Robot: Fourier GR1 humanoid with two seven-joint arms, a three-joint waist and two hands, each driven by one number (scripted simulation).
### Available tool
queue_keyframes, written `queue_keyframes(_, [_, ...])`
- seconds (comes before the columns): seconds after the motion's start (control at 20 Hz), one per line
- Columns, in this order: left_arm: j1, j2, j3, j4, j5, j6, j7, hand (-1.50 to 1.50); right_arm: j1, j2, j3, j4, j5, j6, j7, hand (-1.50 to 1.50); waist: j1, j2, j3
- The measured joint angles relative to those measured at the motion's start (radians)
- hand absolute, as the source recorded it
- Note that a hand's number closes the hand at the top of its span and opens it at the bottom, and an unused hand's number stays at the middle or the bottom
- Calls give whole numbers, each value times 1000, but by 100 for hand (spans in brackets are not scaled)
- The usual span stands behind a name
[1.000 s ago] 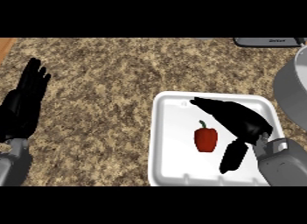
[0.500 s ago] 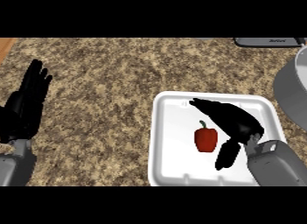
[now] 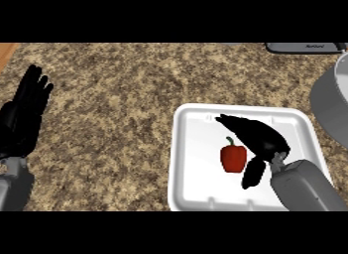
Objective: Pick the bell pepper from the tray and place it in the pot
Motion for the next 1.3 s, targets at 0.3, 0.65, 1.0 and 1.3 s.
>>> queue_keyframes(0.3, [13, -33, -6, -14, -27, -2, -4, 0, -26, 5, 22, 73, 80, -18, -123, 150, 1, -2, -2])
queue_keyframes(0.65, [12, -58, 4, -15, -58, -10, -2, 0, -11, 27, 16, 92, 162, -47, -223, 150, -1, -6, -4])
queue_keyframes(1.0, [15, -64, 29, -17, -62, -31, 3, 0, 60, 60, 1, 9, 211, -52, -200, 150, -5, -6, -3])
queue_keyframes(1.3, [20, -79, 28, -4, -77, -26, -14, 0, 242, 142, 34, -255, 240, -52, 21, 150, -15, -5, -1])
